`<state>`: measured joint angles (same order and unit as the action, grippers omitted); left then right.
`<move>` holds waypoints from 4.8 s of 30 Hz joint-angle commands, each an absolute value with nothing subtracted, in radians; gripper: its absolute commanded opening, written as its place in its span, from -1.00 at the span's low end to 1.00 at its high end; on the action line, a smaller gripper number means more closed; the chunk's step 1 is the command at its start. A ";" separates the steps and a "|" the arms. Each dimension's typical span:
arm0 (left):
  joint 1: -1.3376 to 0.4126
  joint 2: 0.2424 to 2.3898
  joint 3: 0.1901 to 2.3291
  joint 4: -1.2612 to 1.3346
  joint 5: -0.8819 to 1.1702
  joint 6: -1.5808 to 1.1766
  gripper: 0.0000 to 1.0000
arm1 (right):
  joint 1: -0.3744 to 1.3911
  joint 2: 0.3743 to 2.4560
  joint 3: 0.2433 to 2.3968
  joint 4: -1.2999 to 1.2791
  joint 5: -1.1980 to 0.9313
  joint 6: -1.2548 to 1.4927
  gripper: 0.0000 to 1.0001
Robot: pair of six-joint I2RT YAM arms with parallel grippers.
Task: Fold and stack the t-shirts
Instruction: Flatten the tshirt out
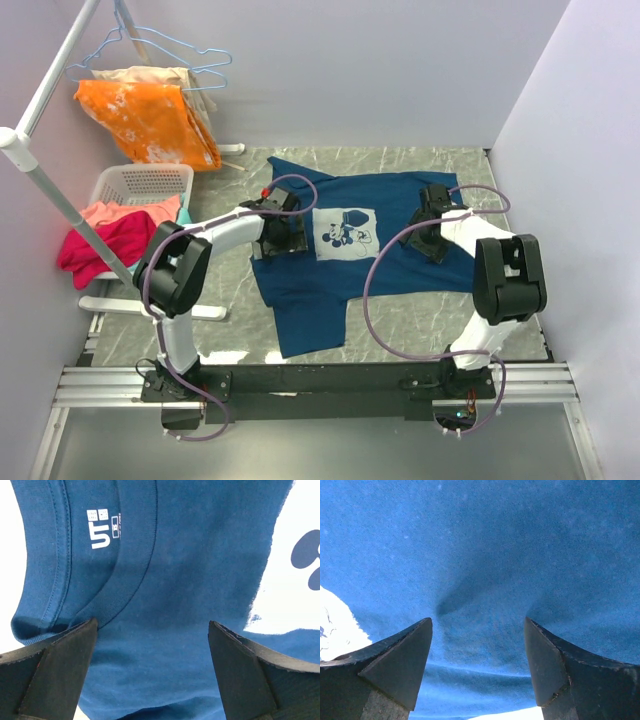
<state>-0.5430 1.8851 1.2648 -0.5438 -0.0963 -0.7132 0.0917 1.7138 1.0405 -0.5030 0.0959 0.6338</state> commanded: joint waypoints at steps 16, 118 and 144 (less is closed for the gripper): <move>-0.548 1.917 1.270 -0.715 -0.245 -0.776 0.99 | 0.041 1.891 1.242 -0.617 0.160 0.612 0.55; -0.856 1.523 1.265 -1.010 -0.466 -1.056 0.99 | 0.285 1.341 1.120 -0.868 0.282 0.778 0.36; -0.331 2.384 2.223 -0.557 -0.316 -0.732 0.54 | 0.187 1.858 1.595 -0.663 0.195 0.707 0.39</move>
<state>-0.3485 2.3676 2.1956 -0.7235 -0.3328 -0.7788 0.1864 1.8385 1.5669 -0.6949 0.1905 0.7116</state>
